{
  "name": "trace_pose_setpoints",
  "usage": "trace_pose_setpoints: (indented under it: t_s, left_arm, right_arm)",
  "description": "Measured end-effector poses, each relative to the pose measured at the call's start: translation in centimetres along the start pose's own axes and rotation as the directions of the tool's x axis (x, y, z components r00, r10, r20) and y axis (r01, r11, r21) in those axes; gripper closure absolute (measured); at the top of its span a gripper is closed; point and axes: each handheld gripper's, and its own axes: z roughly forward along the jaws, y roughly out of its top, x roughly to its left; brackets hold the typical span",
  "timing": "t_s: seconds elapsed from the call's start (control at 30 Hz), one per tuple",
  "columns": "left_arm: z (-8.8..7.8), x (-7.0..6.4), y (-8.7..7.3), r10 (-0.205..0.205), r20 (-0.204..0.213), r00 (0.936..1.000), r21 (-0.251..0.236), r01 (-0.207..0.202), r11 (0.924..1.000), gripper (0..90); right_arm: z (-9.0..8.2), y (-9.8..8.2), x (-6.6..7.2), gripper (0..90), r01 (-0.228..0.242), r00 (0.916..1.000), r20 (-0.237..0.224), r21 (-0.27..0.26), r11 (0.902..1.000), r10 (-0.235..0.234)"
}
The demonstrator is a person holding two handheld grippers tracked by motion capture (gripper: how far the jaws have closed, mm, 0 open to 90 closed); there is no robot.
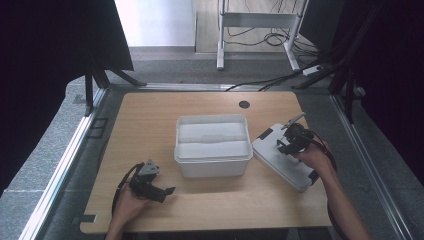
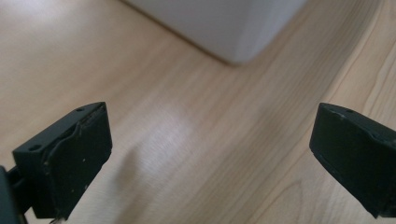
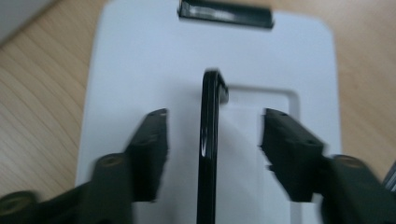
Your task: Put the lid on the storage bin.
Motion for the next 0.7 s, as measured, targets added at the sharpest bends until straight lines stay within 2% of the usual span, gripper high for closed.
trace_pose_setpoints:
  t_s: [0.03, 0.13, 0.2, 0.33, 0.43, 0.53, 0.7]
  left_arm:
    - [0.3, -0.1, -0.1, 0.004, -0.001, 1.0000, 0.012, -0.004, 0.9999, 0.0]
    - [0.9, -0.4, -0.3, 0.027, 0.001, 0.9996, 0.042, -0.027, 0.9987, 0.0]
    - [1.1, -0.5, -0.2, 0.036, -0.005, 0.9993, 0.043, -0.036, 0.9984, 0.0]
    - [1.2, -0.6, -0.1, 0.037, -0.006, 0.9993, 0.044, -0.037, 0.9983, 0.0]
    - [1.2, -0.6, -0.1, 0.037, -0.006, 0.9993, 0.045, -0.037, 0.9983, 0.0]
    - [1.2, -0.6, -0.1, 0.038, -0.005, 0.9993, 0.045, -0.038, 0.9983, 0.0]
    - [1.2, -0.6, -0.1, 0.038, -0.005, 0.9993, 0.045, -0.038, 0.9983, 0.0]
  right_arm:
    - [0.2, -0.1, -0.1, 51.0, -0.002, 0.9999, -0.012, 0.017, 0.9999, 0.002]
    - [0.8, -0.3, -0.7, 70.5, -0.003, 0.9990, -0.044, 0.082, 0.9966, 0.007]
    - [0.8, -0.3, -1.1, 81.4, -0.005, 0.9981, -0.061, 0.094, 0.9955, 0.010]
    - [0.5, -0.2, -1.8, 83.4, 0.002, 0.9968, -0.079, 0.119, 0.9929, 0.007]
    - [0.1, -0.3, -2.1, 83.4, 0.032, 0.9959, -0.087, 0.120, 0.9923, -0.022]
    - [-0.9, -0.3, -2.4, 83.4, 0.054, 0.9923, -0.116, 0.095, 0.9940, -0.043]
    - [-3.5, -0.2, -2.6, 83.4, 0.118, 0.9818, -0.156, 0.051, 0.9917, -0.108]
